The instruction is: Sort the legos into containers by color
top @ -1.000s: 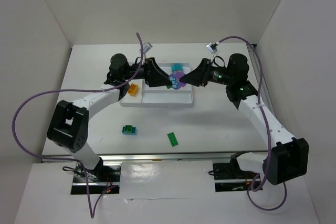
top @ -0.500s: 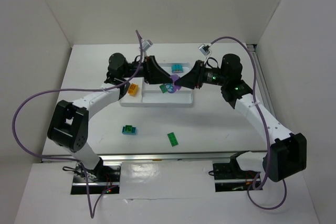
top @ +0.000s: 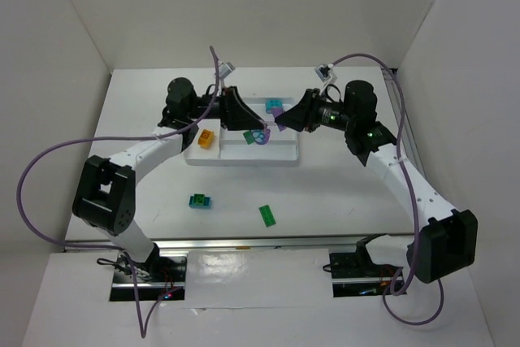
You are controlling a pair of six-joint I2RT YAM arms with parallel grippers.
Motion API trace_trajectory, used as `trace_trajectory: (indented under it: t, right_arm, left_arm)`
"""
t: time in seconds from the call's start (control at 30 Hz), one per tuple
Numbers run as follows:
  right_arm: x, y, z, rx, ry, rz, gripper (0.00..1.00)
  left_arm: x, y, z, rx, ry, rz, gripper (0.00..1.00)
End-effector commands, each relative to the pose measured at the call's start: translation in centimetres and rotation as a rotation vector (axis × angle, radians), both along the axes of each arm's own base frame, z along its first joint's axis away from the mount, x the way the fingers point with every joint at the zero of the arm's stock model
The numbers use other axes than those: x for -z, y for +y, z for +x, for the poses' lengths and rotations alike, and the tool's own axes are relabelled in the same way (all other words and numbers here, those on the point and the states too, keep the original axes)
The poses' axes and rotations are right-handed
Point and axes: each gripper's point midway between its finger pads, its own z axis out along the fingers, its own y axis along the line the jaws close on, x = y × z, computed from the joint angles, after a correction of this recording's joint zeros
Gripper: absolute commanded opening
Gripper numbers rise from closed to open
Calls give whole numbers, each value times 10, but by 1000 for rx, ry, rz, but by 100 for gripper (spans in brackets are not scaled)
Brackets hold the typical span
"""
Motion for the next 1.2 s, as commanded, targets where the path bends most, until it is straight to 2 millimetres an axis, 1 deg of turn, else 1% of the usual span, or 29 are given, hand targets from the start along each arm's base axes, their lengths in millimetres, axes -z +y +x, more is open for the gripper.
trace_trajectory:
  t: [0.0, 0.03, 0.07, 0.1, 0.13, 0.17, 0.2, 0.23, 0.27, 0.3, 0.33, 0.37, 0.4, 0.43, 0.47, 0.5, 0.53, 0.57, 0.6, 0.77, 0.83, 0.87, 0.9, 1.0, 1.03, 1.07, 1.1, 1.13, 1.17]
  right_arm:
    - [-7, -18, 21, 139, -55, -102, 14]
    - [-5, -21, 28, 168, -56, -125, 14]
    - [4, -28, 41, 229, -41, -166, 14]
    - [28, -31, 50, 257, 26, -225, 14]
    - [34, -34, 64, 343, -1, -314, 14]
    - [44, -32, 69, 370, 1, -381, 14]
    - [55, -31, 74, 395, 3, -446, 14]
    - [74, -27, 82, 402, 25, -529, 14]
    - [83, -24, 87, 430, 21, -584, 14]
    - [101, -20, 95, 434, 59, -636, 14]
    - [109, -21, 101, 461, 63, -667, 14]
    - [119, -18, 103, 472, 71, -704, 14]
    - [138, -16, 108, 490, 84, -752, 14]
    - [145, -15, 112, 513, 81, -785, 14]
    - [149, -15, 118, 542, 71, -805, 14]
    - [156, -10, 118, 530, 74, -813, 14]
    - [164, -9, 125, 546, 70, -819, 14]
    - [165, -4, 126, 553, 67, -810, 14]
    - [174, -2, 130, 553, 66, -810, 14]
    - [196, 3, 141, 551, 89, -845, 15]
    - [198, 4, 149, 576, 77, -845, 15]
    - [198, 3, 149, 571, 71, -851, 16]
    - [203, 3, 151, 578, 71, -857, 18]
    - [207, 5, 158, 584, 75, -869, 27]
    - [210, 6, 159, 576, 75, -882, 36]
    - [210, 6, 159, 576, 75, -882, 38]
    - [211, 9, 161, 566, 76, -875, 44]
    - [211, 9, 161, 566, 76, -875, 58]
    - [209, 14, 158, 555, 72, -876, 68]
  left_arm:
    - [-7, 20, 12, -38, -118, 14, 0]
    - [-8, 26, 20, -82, -122, 32, 0]
    - [15, 32, 28, -127, 8, 102, 0]
    - [17, 46, 43, -215, 28, 141, 0]
    - [42, 62, 62, -357, 100, 245, 0]
    - [40, 73, 79, -442, 69, 260, 0]
    - [59, 87, 82, -502, 164, 329, 0]
    - [69, 107, 98, -617, 192, 378, 0]
    - [72, 113, 99, -653, 195, 406, 0]
    - [77, 124, 101, -708, 224, 439, 0]
    - [71, 137, 108, -810, 204, 465, 0]
    - [73, 143, 107, -847, 208, 482, 0]
    - [74, 151, 107, -888, 224, 490, 0]
    - [71, 158, 108, -934, 217, 502, 0]
    - [64, 161, 103, -950, 200, 494, 0]
    - [59, 163, 103, -966, 196, 485, 0]
    - [55, 166, 102, -977, 190, 478, 0]
    - [54, 167, 98, -974, 188, 487, 0]
    - [50, 168, 99, -975, 170, 487, 0]
    - [53, 168, 96, -968, 182, 506, 0]
    - [56, 167, 94, -959, 198, 504, 0]
    - [60, 165, 93, -949, 203, 504, 0]
    - [56, 164, 90, -944, 205, 490, 0]
    - [58, 162, 89, -934, 205, 487, 0]
    - [58, 162, 89, -934, 205, 487, 0]
    - [58, 162, 89, -934, 205, 487, 0]
    - [58, 162, 89, -934, 205, 487, 0]
    - [58, 162, 89, -934, 205, 487, 0]
    - [58, 162, 89, -934, 205, 487, 0]
